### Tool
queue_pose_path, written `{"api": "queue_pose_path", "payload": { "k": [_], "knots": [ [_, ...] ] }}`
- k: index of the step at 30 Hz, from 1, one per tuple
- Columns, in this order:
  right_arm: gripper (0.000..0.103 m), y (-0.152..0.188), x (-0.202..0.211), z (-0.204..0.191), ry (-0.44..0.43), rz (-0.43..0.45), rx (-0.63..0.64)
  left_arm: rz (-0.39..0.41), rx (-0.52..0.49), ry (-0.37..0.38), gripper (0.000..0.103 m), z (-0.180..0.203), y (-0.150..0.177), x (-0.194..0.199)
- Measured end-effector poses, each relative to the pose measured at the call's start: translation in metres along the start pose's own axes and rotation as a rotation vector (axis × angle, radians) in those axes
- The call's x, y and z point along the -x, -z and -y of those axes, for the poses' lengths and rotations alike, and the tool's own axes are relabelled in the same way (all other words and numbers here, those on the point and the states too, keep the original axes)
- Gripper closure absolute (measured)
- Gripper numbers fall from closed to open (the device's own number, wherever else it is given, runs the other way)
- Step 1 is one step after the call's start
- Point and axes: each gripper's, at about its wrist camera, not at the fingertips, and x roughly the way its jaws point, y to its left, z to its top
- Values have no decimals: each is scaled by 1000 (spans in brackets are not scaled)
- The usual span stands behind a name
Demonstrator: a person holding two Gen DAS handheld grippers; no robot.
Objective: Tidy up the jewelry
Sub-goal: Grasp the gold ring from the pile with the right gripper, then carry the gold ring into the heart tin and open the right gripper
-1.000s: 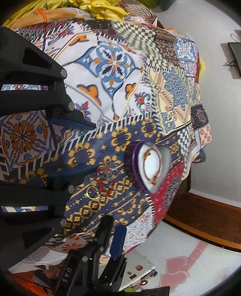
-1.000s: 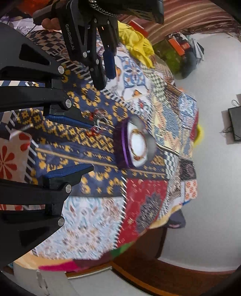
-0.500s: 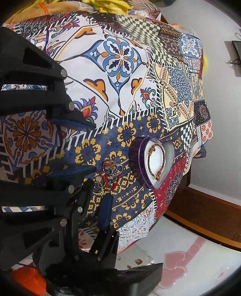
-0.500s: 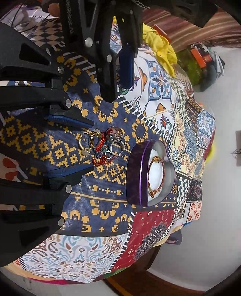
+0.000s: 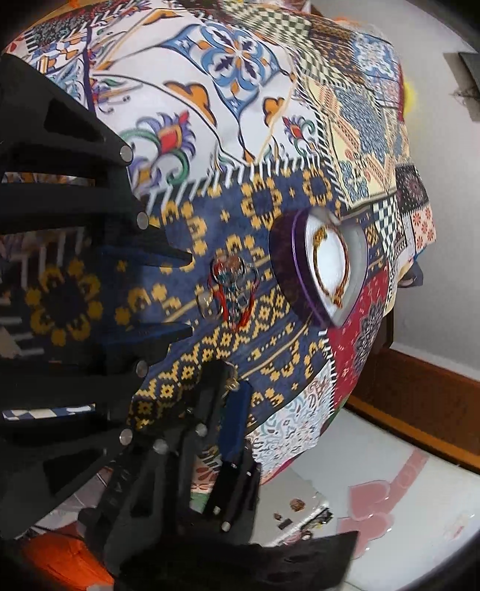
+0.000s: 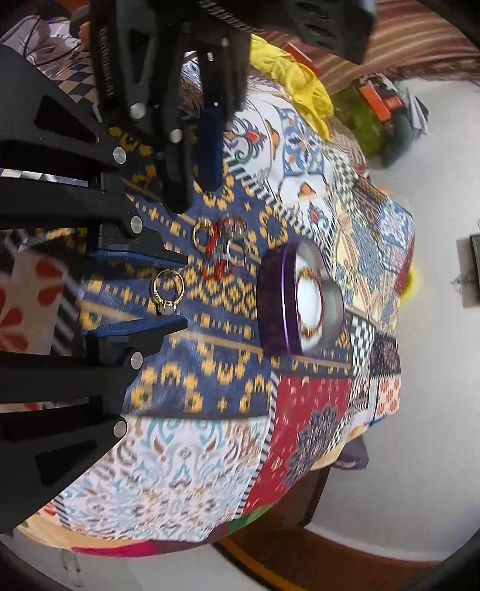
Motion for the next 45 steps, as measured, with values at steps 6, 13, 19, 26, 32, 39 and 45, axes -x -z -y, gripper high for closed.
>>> {"api": "queue_pose_path", "payload": {
  "k": [6,13,19,26,32,39,45],
  "knots": [
    [80,3,9,17,19,17,-49,-10,14,14,72,5,-8,-10],
    [79,1,16,22,21,40,-73,7,6,-35,76,10,-11,-18],
    [79,-1,23,20,13,59,-83,15,-3,-62,96,9,-9,-15],
    [79,-7,33,17,13,90,-81,26,9,-52,96,6,-1,1],
    [79,-15,39,16,14,121,-89,87,19,-54,96,2,-8,25],
    [79,-28,47,15,9,166,-89,164,34,-44,96,-6,-28,49],
    [79,-44,48,16,2,202,-87,215,43,-43,96,-14,-44,59]
  ]
}}
